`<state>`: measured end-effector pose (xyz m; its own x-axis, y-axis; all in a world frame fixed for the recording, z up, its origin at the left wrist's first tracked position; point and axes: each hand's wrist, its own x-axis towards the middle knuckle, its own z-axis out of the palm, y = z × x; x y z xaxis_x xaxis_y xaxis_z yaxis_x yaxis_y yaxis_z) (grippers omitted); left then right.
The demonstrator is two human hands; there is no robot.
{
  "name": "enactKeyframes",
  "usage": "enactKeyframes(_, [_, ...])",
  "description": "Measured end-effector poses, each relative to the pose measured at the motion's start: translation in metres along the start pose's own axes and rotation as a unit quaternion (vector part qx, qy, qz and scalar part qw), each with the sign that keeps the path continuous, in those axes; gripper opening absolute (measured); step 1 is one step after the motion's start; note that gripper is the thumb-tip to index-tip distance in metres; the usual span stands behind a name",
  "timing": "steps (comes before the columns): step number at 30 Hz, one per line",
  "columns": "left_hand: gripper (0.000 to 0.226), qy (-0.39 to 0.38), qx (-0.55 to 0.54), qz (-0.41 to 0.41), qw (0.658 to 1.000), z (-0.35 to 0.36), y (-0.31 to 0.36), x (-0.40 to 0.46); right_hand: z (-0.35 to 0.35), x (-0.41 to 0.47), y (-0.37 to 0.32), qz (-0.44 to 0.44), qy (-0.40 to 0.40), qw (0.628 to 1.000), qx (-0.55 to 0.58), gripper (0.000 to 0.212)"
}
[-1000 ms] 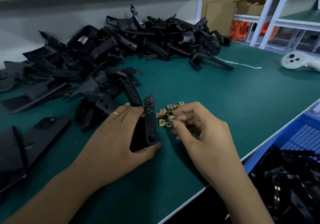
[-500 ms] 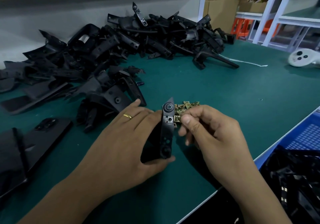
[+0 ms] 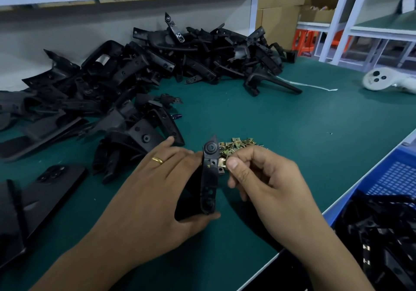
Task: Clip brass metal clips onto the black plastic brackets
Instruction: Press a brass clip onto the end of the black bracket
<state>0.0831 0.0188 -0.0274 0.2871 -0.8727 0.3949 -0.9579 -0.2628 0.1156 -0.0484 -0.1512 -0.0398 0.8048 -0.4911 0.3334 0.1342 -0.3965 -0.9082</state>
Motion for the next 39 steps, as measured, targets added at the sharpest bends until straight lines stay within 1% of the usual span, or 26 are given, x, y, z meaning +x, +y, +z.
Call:
enactKeyframes(9, [0.08, 0.003, 0.001, -0.004, 1.0, 0.0, 0.001, 0.0, 0.002, 0.0, 0.002, -0.005, -0.008, 1.0, -0.021, 0.018])
enactKeyframes(18, [0.078, -0.015, -0.02, -0.007, 1.0, -0.003, 0.006, -0.003, -0.003, 0.0, -0.006, 0.001, -0.016, 0.998, 0.063, 0.02])
enactKeyframes(22, [0.078, -0.011, -0.025, 0.0, 1.0, -0.003, 0.008, -0.003, -0.003, 0.0, -0.009, 0.005, -0.018, 0.998, 0.06, 0.021])
enactKeyframes(28, [0.082, -0.019, 0.008, 0.02, 1.0, 0.001, 0.014, -0.001, -0.003, -0.001, -0.009, 0.002, -0.013, 0.997, 0.071, 0.024])
enactKeyframes(31, [0.08, 0.006, -0.008, 0.021, 1.0, 0.001, 0.013, -0.001, -0.002, 0.0, -0.009, -0.011, -0.013, 0.997, 0.072, 0.023])
enactKeyframes(33, [0.079, 0.037, -0.035, -0.005, 0.999, 0.003, 0.01, -0.002, 0.0, 0.0, -0.006, -0.018, 0.023, 0.998, 0.058, 0.026])
enactKeyframes(35, [0.08, 0.061, -0.062, -0.057, 0.995, 0.004, 0.005, -0.004, -0.001, 0.001, 0.0, -0.007, 0.108, 0.993, 0.05, 0.026])
enactKeyframes(37, [0.08, 0.075, -0.086, -0.105, 0.988, 0.003, 0.0, -0.007, -0.004, 0.001, 0.007, 0.004, 0.188, 0.982, 0.008, 0.024])
enactKeyframes(38, [0.076, 0.081, -0.096, -0.113, 0.986, 0.002, -0.001, -0.007, -0.005, 0.001, 0.009, 0.003, 0.202, 0.979, -0.023, 0.022])
enactKeyframes(39, [0.073, 0.088, -0.1, -0.113, 0.985, 0.001, -0.002, -0.008, -0.004, 0.002, 0.009, -0.004, 0.2, 0.978, -0.053, 0.018])
